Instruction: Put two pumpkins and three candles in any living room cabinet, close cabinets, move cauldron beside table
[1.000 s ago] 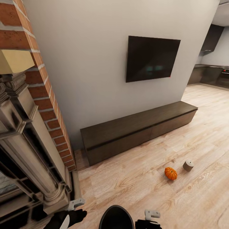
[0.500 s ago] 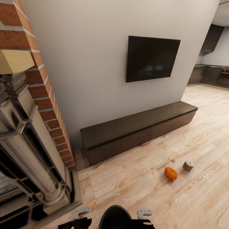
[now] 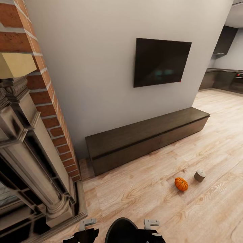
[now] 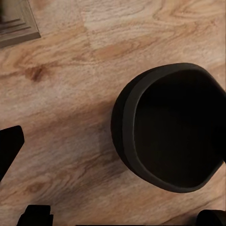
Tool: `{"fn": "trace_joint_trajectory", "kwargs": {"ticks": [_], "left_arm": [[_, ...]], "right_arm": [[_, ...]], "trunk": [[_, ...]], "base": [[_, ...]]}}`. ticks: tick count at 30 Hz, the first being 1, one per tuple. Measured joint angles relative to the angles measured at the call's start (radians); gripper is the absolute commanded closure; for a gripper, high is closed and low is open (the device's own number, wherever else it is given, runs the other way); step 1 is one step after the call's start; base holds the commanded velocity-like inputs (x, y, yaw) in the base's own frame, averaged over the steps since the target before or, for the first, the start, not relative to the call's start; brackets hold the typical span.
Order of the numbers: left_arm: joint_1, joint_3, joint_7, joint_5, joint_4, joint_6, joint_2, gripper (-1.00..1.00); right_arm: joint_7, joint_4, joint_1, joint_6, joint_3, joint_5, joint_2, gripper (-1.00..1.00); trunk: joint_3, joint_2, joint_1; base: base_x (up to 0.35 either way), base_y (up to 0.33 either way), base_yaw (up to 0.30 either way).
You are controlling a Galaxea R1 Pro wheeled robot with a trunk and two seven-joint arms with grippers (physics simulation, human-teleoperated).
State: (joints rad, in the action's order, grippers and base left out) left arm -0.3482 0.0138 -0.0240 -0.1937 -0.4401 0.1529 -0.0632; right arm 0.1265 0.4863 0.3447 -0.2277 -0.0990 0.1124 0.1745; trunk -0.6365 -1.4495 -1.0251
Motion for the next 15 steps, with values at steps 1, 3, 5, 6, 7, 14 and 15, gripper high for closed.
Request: {"fn": "trace_joint_trajectory", "kwargs": {"ticks": [1,3,5,6,7,14,15], "left_arm": [[0.0,0.0,0.001,0.0,0.0,-0.002,0.0,-1.0],[0.0,0.0,0.001,0.0,0.0,-0.004,0.0,-1.0],[0.001,0.0,0.002,-0.001,0.0,-0.005,0.0,-1.0],[0.001,0.0,0.002,-0.001,0.0,-0.005,0.0,-1.0],[0.001,0.0,0.002,-0.001,0.0,-0.005,0.0,-1.0],[0.002,0.001,0.0,-0.002,0.0,-0.005,0.0,-1.0],[0.002,0.001,0.0,-0.002,0.0,-0.005,-0.001,-1.0]], "right_arm": [[-0.002,0.0,0.0,0.001,-0.001,0.001,0.0,-1.0],[-0.004,0.0,0.0,0.001,-0.008,0.002,0.0,-1.0],[-0.005,0.0,0.0,0.002,-0.015,0.003,0.0,-1.0],[-0.006,0.0,0.0,0.002,-0.019,0.003,0.0,-1.0],[-0.006,0.0,0.0,0.003,-0.022,0.004,0.0,-1.0],[-0.009,-0.005,0.0,0.054,-0.028,0.004,0.0,-1.0],[-0.009,-0.006,0.0,0.058,-0.028,0.004,0.0,-1.0]], "trunk": [[0.0,0.0,0.0],[0.0,0.0,0.0],[0.0,0.0,0.0],[-0.003,-0.007,-0.004],[-0.006,-0.014,-0.008],[-0.028,-0.063,-0.034],[-0.031,-0.07,-0.038]], "base": [[0.0,0.0,0.0],[0.0,0.0,0.0],[0.0,0.0,0.0],[0.0,0.0,0.0],[0.0,0.0,0.0],[0.0,0.0,0.0],[0.0,0.0,0.0]]}}
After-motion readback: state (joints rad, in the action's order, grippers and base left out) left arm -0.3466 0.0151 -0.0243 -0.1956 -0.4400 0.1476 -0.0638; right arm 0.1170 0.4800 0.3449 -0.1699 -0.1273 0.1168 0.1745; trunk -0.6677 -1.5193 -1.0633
